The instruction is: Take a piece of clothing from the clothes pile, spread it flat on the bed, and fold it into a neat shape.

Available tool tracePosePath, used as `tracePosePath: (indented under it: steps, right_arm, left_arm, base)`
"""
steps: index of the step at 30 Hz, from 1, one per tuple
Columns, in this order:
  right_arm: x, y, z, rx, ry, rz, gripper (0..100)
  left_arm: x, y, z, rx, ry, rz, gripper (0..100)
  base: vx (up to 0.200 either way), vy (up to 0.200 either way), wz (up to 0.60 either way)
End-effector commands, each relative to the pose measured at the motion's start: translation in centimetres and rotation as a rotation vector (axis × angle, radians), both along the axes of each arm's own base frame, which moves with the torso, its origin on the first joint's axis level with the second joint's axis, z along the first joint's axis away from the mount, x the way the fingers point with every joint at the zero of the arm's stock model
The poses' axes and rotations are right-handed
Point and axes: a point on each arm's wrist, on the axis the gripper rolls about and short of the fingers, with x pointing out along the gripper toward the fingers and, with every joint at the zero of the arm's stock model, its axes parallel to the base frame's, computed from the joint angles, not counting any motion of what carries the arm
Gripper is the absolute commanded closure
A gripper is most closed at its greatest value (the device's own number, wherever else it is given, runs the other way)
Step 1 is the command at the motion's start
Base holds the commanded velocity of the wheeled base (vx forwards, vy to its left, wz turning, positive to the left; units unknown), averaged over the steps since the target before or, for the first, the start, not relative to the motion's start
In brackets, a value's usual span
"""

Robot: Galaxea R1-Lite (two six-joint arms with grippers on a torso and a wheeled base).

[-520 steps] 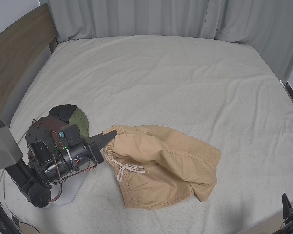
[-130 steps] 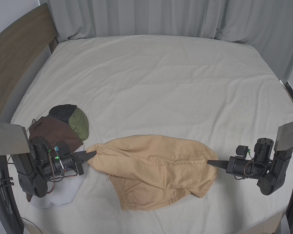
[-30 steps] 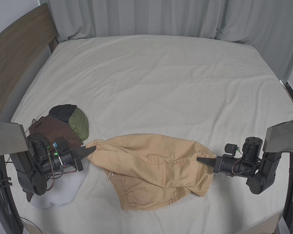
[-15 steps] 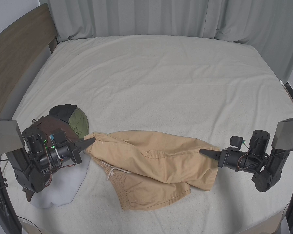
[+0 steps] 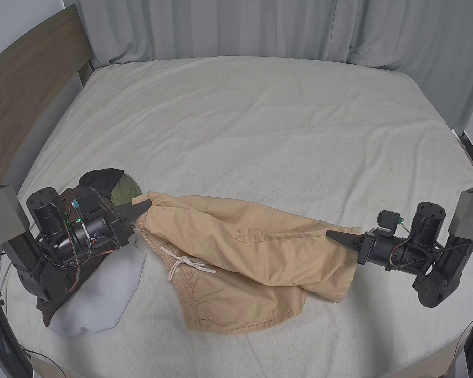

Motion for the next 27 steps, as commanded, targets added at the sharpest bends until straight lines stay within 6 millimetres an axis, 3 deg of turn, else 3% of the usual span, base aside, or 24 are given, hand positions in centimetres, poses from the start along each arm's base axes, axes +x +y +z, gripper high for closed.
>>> tracePosePath:
  steps: [1, 13, 27]
  right_arm:
    - [-0.2, 0.0, 0.8, 0.005, -0.025, 0.001, 100]
    - [-0.8, 0.1, 2.5, 0.018, -0.080, 0.007, 100]
    - [-0.8, 0.3, 2.6, 0.018, -0.086, 0.013, 100]
  left_arm:
    - [-0.1, 0.0, 0.9, -0.003, -0.033, 0.003, 100]
    - [0.0, 0.0, 1.4, -0.003, -0.056, 0.003, 100]
    - [-0.3, 0.3, 3.4, -0.002, -0.127, 0.011, 100]
  base:
    - [0.000, 0.000, 0.00]
    - [0.000, 0.000, 0.00]
    - [0.000, 0.000, 0.00]
